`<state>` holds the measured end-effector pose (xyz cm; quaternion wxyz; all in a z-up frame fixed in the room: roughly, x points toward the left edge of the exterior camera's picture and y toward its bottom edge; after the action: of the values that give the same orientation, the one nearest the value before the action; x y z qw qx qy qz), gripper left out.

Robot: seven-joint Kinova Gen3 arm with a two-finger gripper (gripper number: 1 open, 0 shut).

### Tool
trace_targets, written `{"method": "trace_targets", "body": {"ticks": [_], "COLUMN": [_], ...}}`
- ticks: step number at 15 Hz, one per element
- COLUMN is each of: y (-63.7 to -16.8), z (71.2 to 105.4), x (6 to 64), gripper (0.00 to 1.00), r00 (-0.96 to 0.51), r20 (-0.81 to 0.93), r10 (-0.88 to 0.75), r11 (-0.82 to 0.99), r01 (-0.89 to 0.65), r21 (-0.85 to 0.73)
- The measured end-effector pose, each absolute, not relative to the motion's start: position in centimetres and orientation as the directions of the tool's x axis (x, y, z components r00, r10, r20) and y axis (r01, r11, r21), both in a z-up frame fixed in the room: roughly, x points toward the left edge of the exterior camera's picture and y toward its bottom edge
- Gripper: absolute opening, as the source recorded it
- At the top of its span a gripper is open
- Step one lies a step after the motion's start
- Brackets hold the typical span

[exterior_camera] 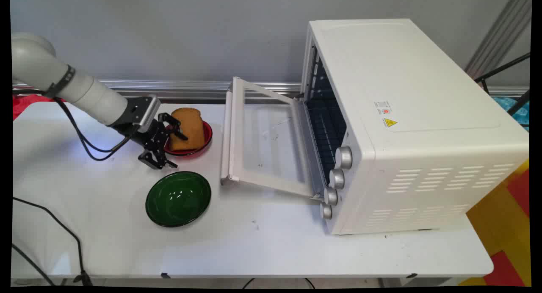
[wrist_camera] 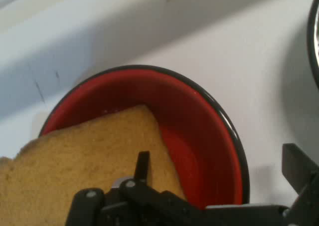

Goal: Close the oven

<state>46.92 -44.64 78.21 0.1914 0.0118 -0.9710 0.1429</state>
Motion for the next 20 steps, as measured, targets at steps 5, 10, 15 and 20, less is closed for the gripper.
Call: {"method": "trace_targets", "body": {"ticks": [5,10,15,20], "y": [-45.5,-46.9,-48.3,-49.4], "z": [81.0,84.3,85.0,84.7], "x": [46.3,44.7,42.5,41.4], "gripper": [1.0,1.0,1.0,1.0], "r00": [-0.905,-0.851,-0.811,-0.796], "r20": [0.425,0.512,0.554,0.565], "r10": [-0.003,-0.114,-0.188,-0.219], "r11": [0.961,0.961,0.96,0.958], "r01": [-0.12,-0.225,-0.27,-0.285], "r21": [-0.248,-0.16,-0.069,-0.03]}}
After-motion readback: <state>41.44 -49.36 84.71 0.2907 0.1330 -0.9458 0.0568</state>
